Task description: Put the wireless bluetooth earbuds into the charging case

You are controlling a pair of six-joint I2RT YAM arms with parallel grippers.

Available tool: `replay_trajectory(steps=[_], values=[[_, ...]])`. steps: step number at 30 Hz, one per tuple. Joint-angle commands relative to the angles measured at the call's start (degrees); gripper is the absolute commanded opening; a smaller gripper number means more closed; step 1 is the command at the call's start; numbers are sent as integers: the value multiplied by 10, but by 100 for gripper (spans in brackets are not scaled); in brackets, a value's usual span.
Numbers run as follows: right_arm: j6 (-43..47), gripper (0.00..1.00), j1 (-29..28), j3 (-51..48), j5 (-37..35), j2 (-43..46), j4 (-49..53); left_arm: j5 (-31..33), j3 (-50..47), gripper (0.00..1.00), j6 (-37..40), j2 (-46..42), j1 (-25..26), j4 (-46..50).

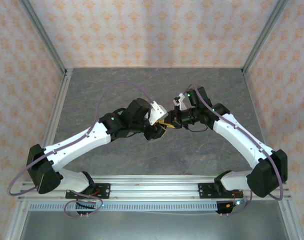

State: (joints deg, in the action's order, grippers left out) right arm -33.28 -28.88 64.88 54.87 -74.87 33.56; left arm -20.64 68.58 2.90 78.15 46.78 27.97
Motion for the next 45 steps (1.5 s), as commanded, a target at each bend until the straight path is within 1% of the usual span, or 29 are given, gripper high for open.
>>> replay_trajectory(steps=[1,3,5,10,14,17,20,24,26,28,30,32,36,38,42,45], values=[[-3,3,-4,12,4,11,28,16,25,39,0,-2,1,-10],[-1,0,-4,16,3,13,32,17,27,41,-3,-2,1,-11],[0,0,-4,19,-3,16,35,18,28,43,-9,-2,1,-11],[2,0,-5,22,-28,31,36,28,27,55,-33,-12,0,-22],[8,0,-3,23,-45,38,32,25,23,60,-62,-28,-3,-34],[17,0,2,26,-49,38,32,7,18,62,-95,-49,-16,-45],[28,0,12,27,-49,45,24,-28,7,64,-143,-78,-44,-63],[39,0,25,29,-25,64,-11,-86,-19,65,-193,-126,-80,-90],[48,0,26,35,-3,68,-25,-131,-33,65,-214,-145,-97,-109],[66,0,26,49,19,68,-27,-196,-52,64,-246,-158,-113,-148],[85,0,26,66,38,68,-21,-234,-68,63,-273,-166,-119,-186],[98,0,26,81,56,68,-18,-256,-79,63,-288,-166,-119,-212],[107,0,26,102,67,87,-27,-273,-90,61,-332,-154,-119,-266],[93,0,24,97,62,97,-52,-275,-102,61,-377,-149,-118,-314],[37,0,25,59,44,126,-143,-273,-126,61,-443,-139,-118,-407],[-1,0,24,33,30,145,-203,-278,-134,59,-470,-131,-115,-448]])
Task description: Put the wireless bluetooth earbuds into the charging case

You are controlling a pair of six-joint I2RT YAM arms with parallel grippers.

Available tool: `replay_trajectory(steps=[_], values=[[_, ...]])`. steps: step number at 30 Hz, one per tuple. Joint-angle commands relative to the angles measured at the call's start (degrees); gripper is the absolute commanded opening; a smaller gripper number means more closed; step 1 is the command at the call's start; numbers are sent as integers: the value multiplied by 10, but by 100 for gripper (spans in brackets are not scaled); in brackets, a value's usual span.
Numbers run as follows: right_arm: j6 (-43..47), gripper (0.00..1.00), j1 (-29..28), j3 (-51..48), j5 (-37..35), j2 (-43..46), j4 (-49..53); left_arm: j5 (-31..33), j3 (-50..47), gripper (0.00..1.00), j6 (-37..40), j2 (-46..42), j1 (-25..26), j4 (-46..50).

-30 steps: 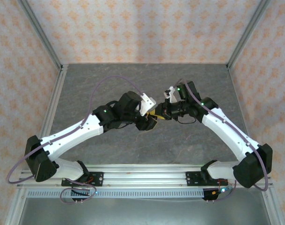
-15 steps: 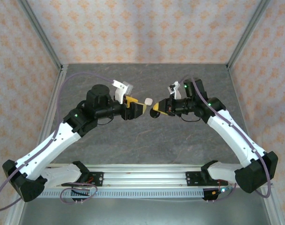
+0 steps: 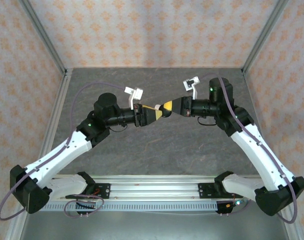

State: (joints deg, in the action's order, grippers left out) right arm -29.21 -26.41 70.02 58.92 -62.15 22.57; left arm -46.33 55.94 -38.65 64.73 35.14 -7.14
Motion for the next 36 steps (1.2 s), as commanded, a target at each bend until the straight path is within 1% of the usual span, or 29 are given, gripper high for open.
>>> replay_trajectory(steps=[1,6,9,15,22,27,31,34,36], values=[[-51,0,0,-25,-14,22,-106,-21,-8,59,-60,5,4,-105],[-63,0,0,-31,-24,31,-127,-24,7,54,-66,14,15,-112],[-67,0,0,-35,-26,35,-135,-21,19,50,-53,15,21,-95],[-69,0,0,-42,-33,44,-140,-20,24,47,-49,16,29,-94],[-83,0,-1,-55,-20,49,-168,-19,39,44,-49,18,31,-92],[-89,0,-2,-64,-20,50,-181,-17,42,44,-61,23,32,-110],[-90,0,-2,-64,-24,51,-183,-18,50,41,-54,26,37,-99],[-90,0,-4,-62,-23,51,-186,-18,52,38,-50,26,39,-94],[-88,0,-4,-63,-22,51,-186,-18,52,32,-50,26,40,-95]])
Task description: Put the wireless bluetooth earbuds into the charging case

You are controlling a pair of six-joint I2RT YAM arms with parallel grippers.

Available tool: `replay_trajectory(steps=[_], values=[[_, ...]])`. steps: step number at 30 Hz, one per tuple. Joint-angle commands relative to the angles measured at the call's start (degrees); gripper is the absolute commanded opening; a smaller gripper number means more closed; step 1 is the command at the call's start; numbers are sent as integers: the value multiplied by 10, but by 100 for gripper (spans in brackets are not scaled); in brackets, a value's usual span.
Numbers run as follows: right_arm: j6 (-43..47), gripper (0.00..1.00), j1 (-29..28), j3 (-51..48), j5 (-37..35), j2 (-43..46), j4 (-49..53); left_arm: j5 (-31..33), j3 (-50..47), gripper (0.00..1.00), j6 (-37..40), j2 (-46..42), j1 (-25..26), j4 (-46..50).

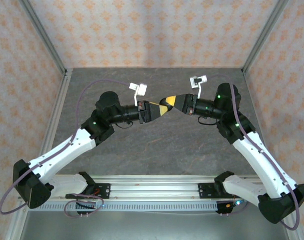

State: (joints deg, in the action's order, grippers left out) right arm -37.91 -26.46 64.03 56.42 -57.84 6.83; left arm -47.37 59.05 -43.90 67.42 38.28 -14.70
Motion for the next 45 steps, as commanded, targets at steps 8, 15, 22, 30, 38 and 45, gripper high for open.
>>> replay_trajectory(steps=[8,15,22,30,38,45], values=[[18,0,-12,-12,19,12,-23,9,30,6,81,-21,12,37],[77,22,-13,5,-15,13,64,44,28,0,256,-76,23,132],[131,24,-15,45,-94,-11,179,61,41,0,367,-100,39,209],[121,30,-15,65,-119,-40,204,107,39,0,417,-116,42,285],[78,33,-7,73,-225,-74,233,231,-13,0,466,-202,41,347],[19,28,-35,126,-304,-239,271,332,-54,0,486,-282,41,390]])
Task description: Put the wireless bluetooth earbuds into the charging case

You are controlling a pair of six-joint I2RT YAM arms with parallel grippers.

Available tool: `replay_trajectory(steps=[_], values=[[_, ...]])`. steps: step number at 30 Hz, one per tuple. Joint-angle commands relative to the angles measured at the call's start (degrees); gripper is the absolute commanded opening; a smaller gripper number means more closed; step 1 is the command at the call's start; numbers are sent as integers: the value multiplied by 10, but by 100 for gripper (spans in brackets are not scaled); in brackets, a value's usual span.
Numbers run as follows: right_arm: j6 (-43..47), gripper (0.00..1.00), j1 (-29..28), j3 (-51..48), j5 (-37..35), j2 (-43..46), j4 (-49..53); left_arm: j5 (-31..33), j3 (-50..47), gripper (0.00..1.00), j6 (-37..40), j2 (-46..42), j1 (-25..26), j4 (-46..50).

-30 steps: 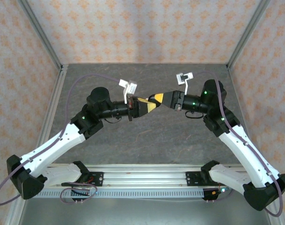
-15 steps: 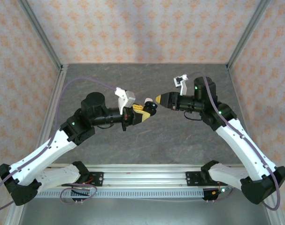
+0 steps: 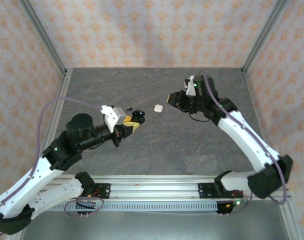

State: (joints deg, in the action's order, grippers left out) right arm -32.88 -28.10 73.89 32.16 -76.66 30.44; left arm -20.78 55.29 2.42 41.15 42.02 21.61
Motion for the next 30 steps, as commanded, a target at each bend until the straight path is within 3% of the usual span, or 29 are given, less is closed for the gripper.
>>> replay_trajectory(steps=[1,14,20,30], values=[[-36,28,-29,43,-80,-80,39,73,-22,0,23,-28,3,31],[-84,33,-119,391,-174,-496,131,117,-45,0,20,-63,3,77],[-119,37,-151,510,-253,-592,166,131,-59,0,14,-96,2,89],[-154,41,-171,653,-306,-695,190,137,-74,0,4,-134,3,97]])
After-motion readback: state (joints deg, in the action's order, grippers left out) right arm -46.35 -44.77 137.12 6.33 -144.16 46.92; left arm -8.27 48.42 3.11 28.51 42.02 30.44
